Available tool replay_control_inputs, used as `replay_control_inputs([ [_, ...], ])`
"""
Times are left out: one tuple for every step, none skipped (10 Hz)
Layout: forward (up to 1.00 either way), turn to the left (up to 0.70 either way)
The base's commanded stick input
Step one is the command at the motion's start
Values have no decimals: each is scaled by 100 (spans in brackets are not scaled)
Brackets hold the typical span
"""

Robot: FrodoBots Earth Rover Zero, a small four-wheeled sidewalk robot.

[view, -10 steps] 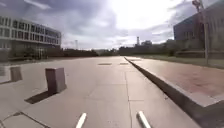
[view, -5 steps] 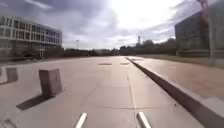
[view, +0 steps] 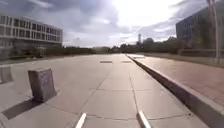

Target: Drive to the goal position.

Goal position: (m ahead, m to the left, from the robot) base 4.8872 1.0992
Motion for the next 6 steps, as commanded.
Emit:
replay_control_inputs([
  [50,0],
  [50,0],
  [50,0],
  [50,0],
  [50,0],
  [50,0],
])
